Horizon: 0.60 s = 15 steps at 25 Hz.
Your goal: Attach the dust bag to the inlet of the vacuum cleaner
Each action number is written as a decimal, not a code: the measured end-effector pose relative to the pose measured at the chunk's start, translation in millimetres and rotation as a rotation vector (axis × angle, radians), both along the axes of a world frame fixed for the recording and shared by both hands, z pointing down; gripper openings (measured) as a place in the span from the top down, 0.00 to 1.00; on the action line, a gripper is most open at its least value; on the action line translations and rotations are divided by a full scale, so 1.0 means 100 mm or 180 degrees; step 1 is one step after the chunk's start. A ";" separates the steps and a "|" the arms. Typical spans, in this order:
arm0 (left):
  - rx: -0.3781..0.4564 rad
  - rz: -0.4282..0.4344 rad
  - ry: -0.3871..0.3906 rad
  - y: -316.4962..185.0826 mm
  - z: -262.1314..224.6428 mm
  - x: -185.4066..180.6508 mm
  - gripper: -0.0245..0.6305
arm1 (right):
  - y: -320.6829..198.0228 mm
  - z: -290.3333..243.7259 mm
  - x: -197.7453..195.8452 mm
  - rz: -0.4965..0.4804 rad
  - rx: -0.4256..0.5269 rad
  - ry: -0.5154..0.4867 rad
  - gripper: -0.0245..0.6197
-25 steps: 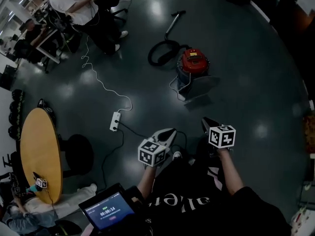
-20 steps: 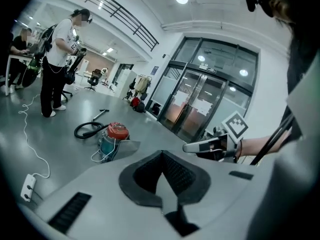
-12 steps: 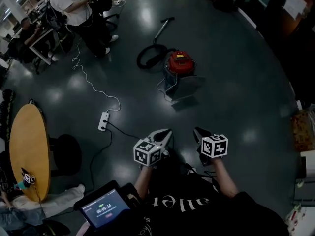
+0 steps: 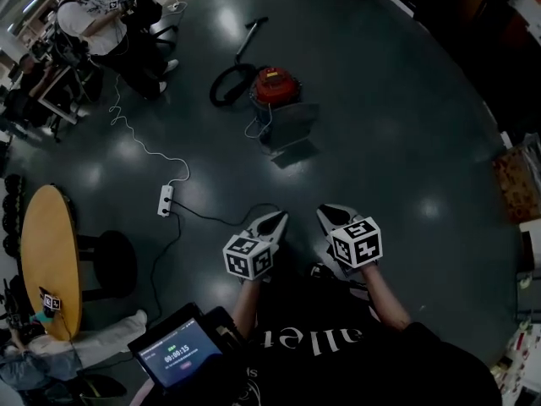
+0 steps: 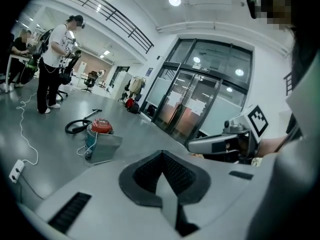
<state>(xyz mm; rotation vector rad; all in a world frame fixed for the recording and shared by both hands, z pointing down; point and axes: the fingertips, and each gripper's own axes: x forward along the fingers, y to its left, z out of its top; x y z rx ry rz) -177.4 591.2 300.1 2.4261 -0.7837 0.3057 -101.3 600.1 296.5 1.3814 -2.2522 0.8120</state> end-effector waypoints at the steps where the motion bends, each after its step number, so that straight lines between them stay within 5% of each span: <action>1: 0.0021 -0.0013 0.0009 0.08 -0.03 0.07 0.96 | 0.07 0.00 0.07 -0.0001 0.0005 -0.0025 0.90; 15: 0.0252 0.0000 -0.0129 0.58 -0.23 0.45 0.96 | 0.48 -0.03 0.40 -0.0133 0.0121 -0.0155 0.90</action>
